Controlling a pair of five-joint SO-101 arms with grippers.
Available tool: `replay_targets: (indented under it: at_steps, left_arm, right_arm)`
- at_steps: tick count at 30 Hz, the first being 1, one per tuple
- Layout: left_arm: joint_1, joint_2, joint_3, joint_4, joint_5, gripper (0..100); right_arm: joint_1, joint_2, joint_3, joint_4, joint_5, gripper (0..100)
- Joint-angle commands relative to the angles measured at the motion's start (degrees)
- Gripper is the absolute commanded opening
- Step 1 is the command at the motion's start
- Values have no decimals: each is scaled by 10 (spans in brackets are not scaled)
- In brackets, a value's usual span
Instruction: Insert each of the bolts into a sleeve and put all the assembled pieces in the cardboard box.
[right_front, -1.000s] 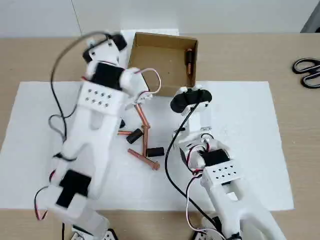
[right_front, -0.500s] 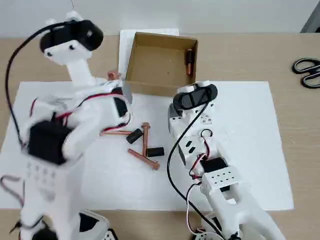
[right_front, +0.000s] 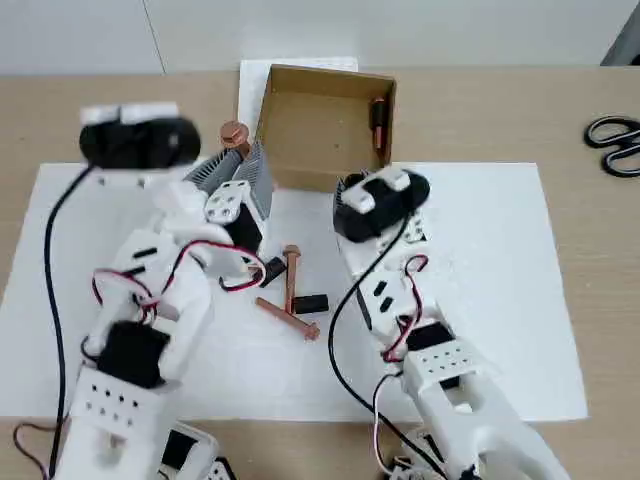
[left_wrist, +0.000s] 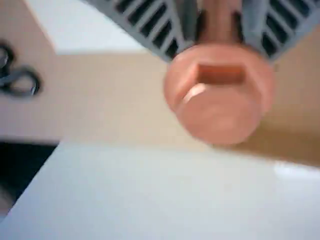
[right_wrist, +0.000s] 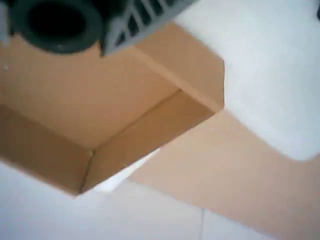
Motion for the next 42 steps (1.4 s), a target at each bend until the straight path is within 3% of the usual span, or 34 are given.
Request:
replay_targets:
  at_steps: [1,5,14,23,28,33,38,42]
  left_arm:
    - [4,-79,71,-129,-2,6]
    - [17,-107,86,-122,-2,6]
    - [105,-71,72,-108,-2,6]
    - [111,-36,31,-107,-4,6]
    - [111,-42,7,-107,-4,6]
    - [160,-41,-26,-34,-20,6]
    - [203,-44,-24,-14,-139,6]
    - [200,-45,-22,-14,-145,6]
  right_arm:
    - [-32,-61,53,-73,14,5]
    - [-81,-169,135,-99,53,5]
    - [-85,-419,216,-22,61,5]
    - [-33,-627,215,207,56,5]
    - [-34,-660,213,339,53,5]
    - [-34,-656,213,347,-22,5]
    - [-33,-659,213,344,-25,5]
    - [-33,-659,213,284,-25,5]
